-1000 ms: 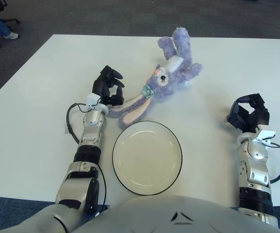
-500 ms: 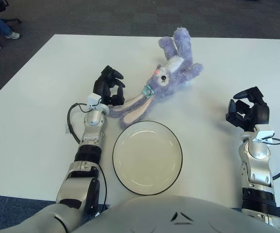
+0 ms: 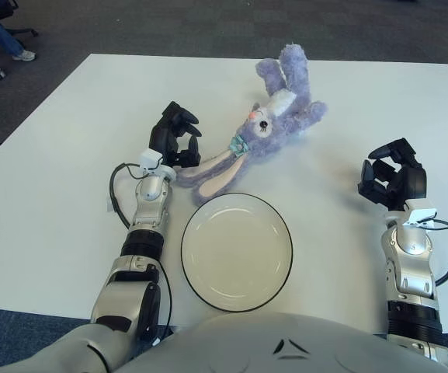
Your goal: Put the doll into the plate.
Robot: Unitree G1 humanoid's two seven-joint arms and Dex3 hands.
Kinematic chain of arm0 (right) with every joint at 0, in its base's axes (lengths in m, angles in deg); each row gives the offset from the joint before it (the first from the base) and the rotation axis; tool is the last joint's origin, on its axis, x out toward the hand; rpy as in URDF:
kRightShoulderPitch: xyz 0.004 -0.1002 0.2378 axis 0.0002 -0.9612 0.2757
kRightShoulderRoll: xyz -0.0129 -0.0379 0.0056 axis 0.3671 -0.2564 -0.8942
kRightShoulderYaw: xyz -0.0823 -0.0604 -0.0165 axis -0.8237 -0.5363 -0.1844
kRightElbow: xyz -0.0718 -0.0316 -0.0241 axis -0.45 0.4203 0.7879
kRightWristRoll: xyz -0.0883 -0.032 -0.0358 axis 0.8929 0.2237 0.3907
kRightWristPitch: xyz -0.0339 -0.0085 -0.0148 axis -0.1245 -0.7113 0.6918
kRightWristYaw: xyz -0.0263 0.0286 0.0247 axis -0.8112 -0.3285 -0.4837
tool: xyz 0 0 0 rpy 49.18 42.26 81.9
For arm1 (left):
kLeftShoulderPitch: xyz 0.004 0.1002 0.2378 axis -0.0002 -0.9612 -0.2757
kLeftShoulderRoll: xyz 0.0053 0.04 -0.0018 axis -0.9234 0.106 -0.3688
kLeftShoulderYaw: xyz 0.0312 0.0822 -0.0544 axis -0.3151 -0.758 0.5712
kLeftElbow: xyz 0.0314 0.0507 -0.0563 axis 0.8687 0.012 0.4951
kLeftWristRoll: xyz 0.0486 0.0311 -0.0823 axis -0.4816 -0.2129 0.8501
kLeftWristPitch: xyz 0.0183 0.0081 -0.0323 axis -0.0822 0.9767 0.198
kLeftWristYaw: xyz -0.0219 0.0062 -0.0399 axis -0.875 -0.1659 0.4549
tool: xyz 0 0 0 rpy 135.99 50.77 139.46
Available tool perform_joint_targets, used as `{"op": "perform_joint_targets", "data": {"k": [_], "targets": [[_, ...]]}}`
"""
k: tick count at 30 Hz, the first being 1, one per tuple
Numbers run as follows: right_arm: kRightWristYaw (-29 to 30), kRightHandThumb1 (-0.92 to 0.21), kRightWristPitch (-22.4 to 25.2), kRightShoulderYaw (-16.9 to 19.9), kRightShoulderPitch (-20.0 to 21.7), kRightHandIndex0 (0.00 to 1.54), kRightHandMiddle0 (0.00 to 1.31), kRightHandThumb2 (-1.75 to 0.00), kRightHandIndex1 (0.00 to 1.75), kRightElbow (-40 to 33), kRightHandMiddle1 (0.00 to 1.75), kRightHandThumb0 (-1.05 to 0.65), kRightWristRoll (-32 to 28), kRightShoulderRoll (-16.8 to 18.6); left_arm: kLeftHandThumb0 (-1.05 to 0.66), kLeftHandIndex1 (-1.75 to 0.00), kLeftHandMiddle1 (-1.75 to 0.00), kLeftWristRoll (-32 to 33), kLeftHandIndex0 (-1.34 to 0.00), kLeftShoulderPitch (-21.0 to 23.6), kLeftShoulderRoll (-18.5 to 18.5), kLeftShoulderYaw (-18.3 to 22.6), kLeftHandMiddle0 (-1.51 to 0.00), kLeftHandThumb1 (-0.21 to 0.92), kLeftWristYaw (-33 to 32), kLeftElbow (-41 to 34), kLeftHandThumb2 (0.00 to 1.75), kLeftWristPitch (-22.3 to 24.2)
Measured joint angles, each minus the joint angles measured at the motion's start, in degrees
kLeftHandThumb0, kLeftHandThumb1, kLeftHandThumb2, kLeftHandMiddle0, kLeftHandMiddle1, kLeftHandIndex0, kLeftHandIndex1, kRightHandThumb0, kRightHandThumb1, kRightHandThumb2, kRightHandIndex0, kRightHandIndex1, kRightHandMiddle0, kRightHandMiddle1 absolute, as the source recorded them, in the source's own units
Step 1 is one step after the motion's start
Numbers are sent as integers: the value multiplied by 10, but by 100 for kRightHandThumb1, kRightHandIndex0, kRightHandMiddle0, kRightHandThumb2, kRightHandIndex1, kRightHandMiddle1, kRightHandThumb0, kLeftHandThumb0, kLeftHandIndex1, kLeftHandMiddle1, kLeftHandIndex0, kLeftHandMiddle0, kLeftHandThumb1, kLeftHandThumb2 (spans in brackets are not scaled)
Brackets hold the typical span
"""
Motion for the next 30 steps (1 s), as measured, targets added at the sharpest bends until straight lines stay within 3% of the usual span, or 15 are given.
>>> {"op": "perform_joint_targets", "data": {"k": [6,13,17,19,22,30], "targets": [[4,-64,0,-13,-2,99,36,-90,175,-8,175,-39,50,-15,-1,-175,-175,0,-48,3,3,0,-49,33,-2,5,132,-4],[25,-78,0,-56,-8,117,30,-68,175,-55,171,-37,173,-26,-1,-175,-175,0,-48,9,4,-2,-49,33,-2,16,131,-16],[52,-86,-6,-68,-8,95,29,-54,175,-58,168,-36,250,-45,-1,-175,-175,1,-47,12,6,-3,-49,33,1,19,131,-24],[66,-89,-11,-73,-8,70,28,-49,175,-58,168,-36,281,-56,-1,-175,-175,1,-47,13,6,-4,-49,34,2,21,131,-28],[87,-91,-25,-82,-8,52,28,-45,175,-58,166,-36,319,-69,-1,-175,-175,1,-47,14,6,-4,-49,33,3,22,131,-30],[123,-92,-70,-109,-1,28,28,-43,166,-58,165,-36,370,-84,-1,-175,-175,3,-48,14,6,-4,-49,33,8,23,131,-30]]}}
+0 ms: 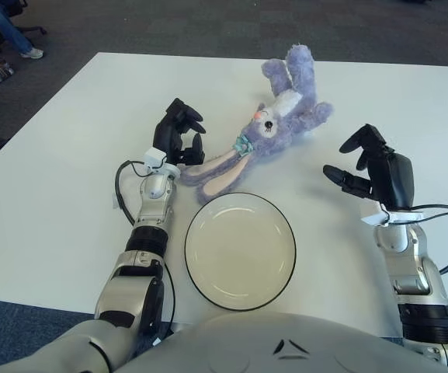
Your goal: Put the doll into the plate.
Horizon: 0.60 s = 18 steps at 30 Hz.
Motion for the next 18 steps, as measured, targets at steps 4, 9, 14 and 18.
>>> {"op": "perform_joint_targets", "data": {"k": [4,9,14,18], "targets": [[11,-92,-15,-7,8,22,26,-44,151,0,167,-35,12,-6,-1,-175,-175,0,-48,0,0,0,-50,33,1,-1,132,2],[20,-59,-22,-14,22,19,5,-77,136,2,134,-51,35,-21,-1,-175,-175,1,-48,-2,0,0,-50,32,4,-5,132,5],[22,-48,-23,-20,34,14,1,-88,129,2,120,-53,50,-29,-1,-175,-175,1,-48,-3,0,0,-50,32,5,-6,132,8],[22,-48,-22,-29,42,11,0,-87,121,2,111,-56,60,-35,-1,-175,-175,1,-48,-4,0,0,-49,33,6,-8,132,9]]}}
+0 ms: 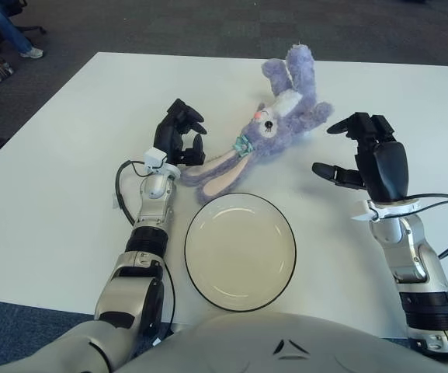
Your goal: Put the doll into the plate.
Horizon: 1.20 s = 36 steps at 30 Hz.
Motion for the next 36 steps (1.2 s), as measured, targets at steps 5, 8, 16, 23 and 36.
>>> {"op": "perform_joint_targets", "data": {"k": [5,8,16,23,36], "targets": [[-8,-46,12,-11,17,7,0,-85,106,0,101,-57,18,-4,-1,-175,-175,0,-47,-1,-1,0,-48,34,0,-2,130,3],[-18,-42,21,-17,30,5,0,-87,96,-1,96,-56,21,-6,-1,-175,-175,0,-47,-1,-1,0,-48,34,0,-3,130,4],[-74,-41,55,-34,45,1,0,-85,64,-20,59,-60,26,-8,-1,-175,-175,0,-46,-2,-1,0,-48,35,0,-5,129,9],[-120,-41,74,-42,50,0,0,-81,51,-30,25,-63,24,-9,-1,-175,-175,0,-47,-4,-1,0,-48,34,1,-8,130,11],[-206,-36,126,-63,73,1,0,-90,28,-43,0,-49,27,-12,-1,-175,-175,-2,-47,-8,-1,0,-49,34,1,-15,130,14]]}}
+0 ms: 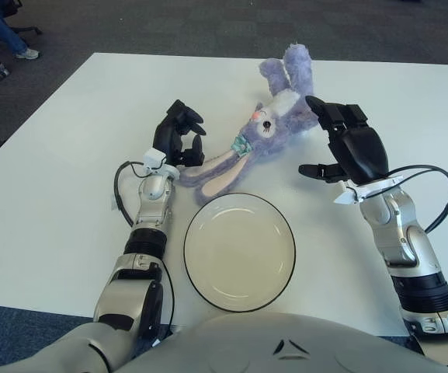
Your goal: Put the doll into the plate.
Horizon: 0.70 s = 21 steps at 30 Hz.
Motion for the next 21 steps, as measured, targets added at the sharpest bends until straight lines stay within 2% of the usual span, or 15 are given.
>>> {"op": "perform_joint_targets", "data": {"k": [3,9,17,21], "targets": [[-46,-32,23,-12,9,1,0,-95,22,-12,0,-41,4,-6,-1,-175,-175,0,-47,-1,0,-1,-48,34,0,-1,130,4],[-121,-31,74,-38,28,0,0,-97,7,-18,0,-38,30,-10,-1,-175,-175,0,-47,-2,0,-2,-48,34,0,-2,130,5],[-136,-26,92,-69,55,4,0,-100,6,-6,0,-34,50,-10,-1,-175,-175,0,-47,-2,0,-4,-48,34,0,-4,130,5],[-136,-29,88,-76,66,4,0,-98,5,0,0,-39,47,-10,-1,-175,-175,0,-47,-3,0,-5,-49,34,0,-5,130,5]]}}
